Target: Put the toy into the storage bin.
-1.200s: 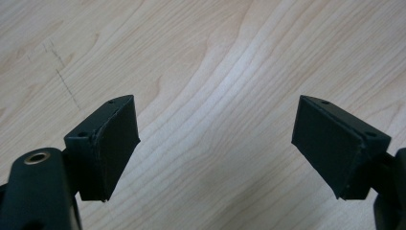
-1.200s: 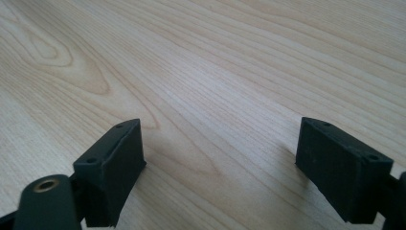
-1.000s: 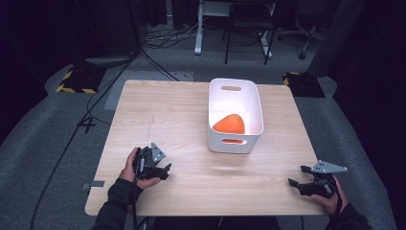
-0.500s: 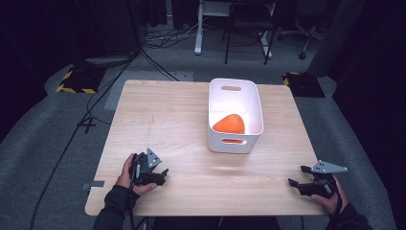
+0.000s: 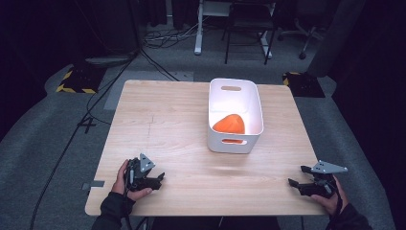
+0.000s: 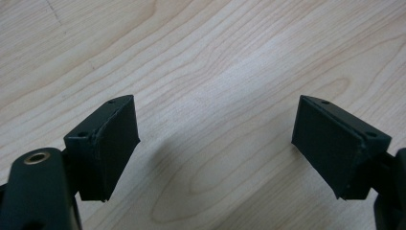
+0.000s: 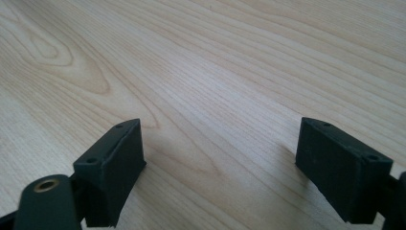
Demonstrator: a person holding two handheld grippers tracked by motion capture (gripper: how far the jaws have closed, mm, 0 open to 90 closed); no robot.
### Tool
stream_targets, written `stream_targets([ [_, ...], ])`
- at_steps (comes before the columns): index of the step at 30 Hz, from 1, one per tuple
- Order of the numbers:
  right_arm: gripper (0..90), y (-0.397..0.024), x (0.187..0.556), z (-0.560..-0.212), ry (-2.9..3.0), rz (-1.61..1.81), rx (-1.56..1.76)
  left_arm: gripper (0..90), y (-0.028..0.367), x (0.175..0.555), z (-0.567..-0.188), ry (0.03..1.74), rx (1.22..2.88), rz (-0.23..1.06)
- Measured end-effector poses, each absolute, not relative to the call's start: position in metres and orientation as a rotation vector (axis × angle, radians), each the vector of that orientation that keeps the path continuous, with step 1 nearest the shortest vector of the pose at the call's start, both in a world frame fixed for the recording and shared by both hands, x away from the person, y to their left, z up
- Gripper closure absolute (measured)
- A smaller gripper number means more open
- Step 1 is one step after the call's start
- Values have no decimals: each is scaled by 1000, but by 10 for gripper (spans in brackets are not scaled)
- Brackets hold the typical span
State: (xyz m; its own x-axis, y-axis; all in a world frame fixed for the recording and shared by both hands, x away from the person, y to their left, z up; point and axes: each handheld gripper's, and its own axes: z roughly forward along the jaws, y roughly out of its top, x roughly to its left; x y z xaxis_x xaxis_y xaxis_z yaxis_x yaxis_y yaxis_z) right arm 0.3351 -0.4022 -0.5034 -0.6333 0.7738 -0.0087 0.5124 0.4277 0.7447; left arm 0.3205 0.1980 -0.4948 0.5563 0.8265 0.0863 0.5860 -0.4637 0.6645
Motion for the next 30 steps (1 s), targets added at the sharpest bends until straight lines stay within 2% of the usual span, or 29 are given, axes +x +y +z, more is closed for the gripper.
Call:
stream_targets([
  [14, 168, -402, 335, -504, 2336, 1038, 1098, 163, 209, 315, -500, 1162, 2163, 517],
  [23, 168, -402, 335, -504, 2336, 1038, 1098, 159, 223, 311, -503, 1235, 2102, 452],
  [30, 169, -402, 335, -504, 2342, 1041, 1093, 159, 233, 309, -503, 1260, 2091, 463],
])
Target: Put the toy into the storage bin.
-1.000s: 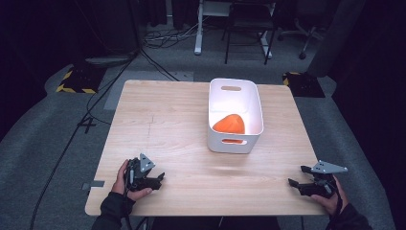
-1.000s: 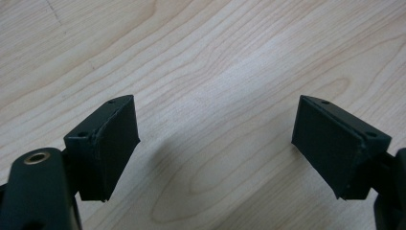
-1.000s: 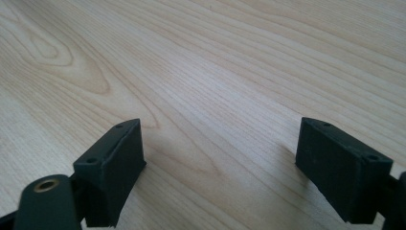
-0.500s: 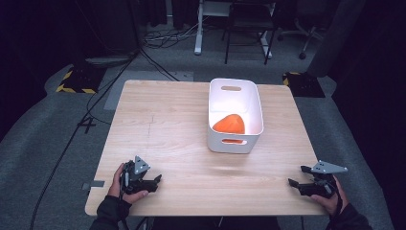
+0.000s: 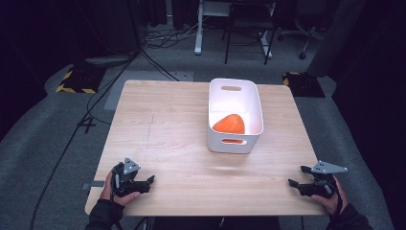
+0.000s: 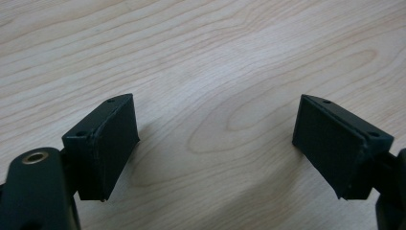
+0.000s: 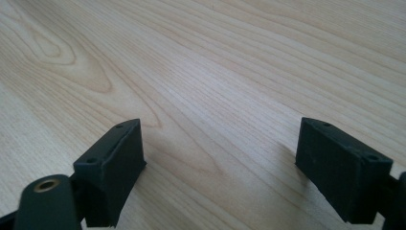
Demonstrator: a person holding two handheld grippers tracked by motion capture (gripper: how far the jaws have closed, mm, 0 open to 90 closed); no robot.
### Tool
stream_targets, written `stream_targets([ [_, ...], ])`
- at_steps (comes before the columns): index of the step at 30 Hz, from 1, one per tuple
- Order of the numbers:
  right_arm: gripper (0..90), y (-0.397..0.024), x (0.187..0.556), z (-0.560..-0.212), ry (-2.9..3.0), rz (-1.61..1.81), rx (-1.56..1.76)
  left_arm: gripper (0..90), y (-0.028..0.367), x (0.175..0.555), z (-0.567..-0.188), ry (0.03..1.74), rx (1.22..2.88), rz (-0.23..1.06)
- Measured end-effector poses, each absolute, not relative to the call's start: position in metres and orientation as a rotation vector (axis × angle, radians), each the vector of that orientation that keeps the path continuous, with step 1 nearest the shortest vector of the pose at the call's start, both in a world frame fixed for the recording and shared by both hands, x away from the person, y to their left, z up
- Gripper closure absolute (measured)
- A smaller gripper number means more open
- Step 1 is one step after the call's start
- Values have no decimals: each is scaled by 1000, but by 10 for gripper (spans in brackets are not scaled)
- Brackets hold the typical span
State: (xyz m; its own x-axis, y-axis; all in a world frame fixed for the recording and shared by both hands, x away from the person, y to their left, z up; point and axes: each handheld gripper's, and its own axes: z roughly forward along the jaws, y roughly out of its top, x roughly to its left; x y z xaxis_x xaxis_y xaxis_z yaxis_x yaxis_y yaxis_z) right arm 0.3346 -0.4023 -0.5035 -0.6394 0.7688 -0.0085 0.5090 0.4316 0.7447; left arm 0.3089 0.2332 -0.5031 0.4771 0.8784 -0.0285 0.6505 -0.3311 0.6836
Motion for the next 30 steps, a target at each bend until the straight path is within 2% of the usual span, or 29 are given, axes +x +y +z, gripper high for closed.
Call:
stream_targets([
  [30, 169, -404, 331, -503, 2354, 1037, 1073, 157, 231, 311, -503, 1282, 2079, 472],
])
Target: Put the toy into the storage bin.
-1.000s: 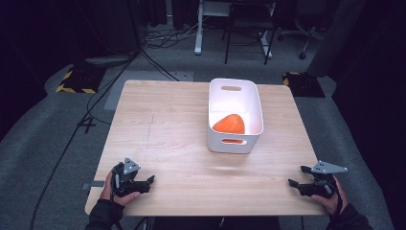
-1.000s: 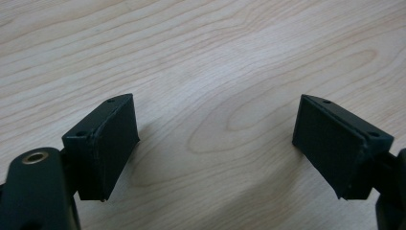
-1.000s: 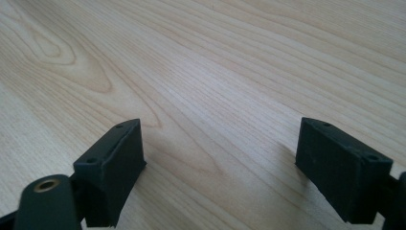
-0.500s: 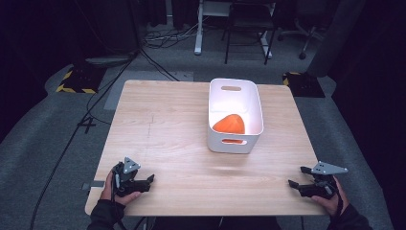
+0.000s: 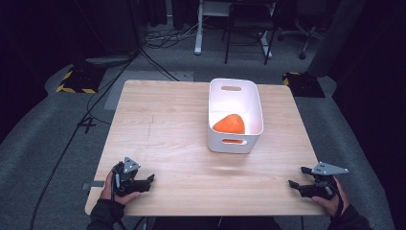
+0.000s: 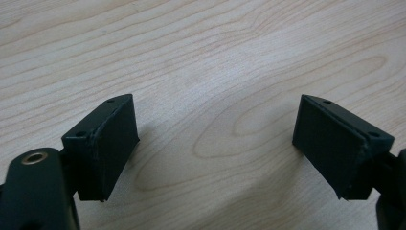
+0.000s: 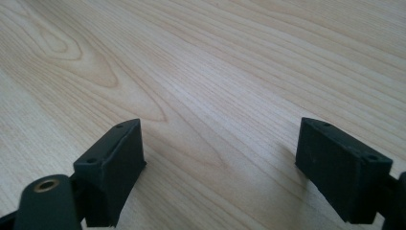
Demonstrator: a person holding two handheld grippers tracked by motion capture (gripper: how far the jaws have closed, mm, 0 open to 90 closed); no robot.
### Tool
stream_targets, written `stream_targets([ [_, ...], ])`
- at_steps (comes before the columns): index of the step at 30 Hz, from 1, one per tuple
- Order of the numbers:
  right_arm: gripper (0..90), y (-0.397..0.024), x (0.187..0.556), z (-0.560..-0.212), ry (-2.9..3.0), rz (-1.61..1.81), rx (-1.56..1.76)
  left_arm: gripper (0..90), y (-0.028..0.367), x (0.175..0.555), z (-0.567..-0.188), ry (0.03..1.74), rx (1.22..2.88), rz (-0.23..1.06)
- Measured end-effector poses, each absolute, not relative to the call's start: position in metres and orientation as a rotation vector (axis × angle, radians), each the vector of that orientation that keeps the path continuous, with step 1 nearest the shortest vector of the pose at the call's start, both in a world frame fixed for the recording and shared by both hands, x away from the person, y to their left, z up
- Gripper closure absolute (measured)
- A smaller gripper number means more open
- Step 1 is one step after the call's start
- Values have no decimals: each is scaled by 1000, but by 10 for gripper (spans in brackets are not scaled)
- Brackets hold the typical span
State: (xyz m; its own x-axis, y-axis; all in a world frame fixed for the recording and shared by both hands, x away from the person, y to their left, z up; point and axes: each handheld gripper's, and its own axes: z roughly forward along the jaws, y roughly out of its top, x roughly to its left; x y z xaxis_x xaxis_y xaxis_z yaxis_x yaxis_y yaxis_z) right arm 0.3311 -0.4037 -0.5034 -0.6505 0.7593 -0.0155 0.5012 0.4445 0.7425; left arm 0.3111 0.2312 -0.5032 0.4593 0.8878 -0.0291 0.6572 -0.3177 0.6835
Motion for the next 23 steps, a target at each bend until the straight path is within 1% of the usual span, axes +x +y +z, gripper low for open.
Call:
stream_targets([
  [23, 169, -404, 332, -504, 2354, 1042, 1072, 157, 232, 313, -503, 1278, 2083, 477],
])
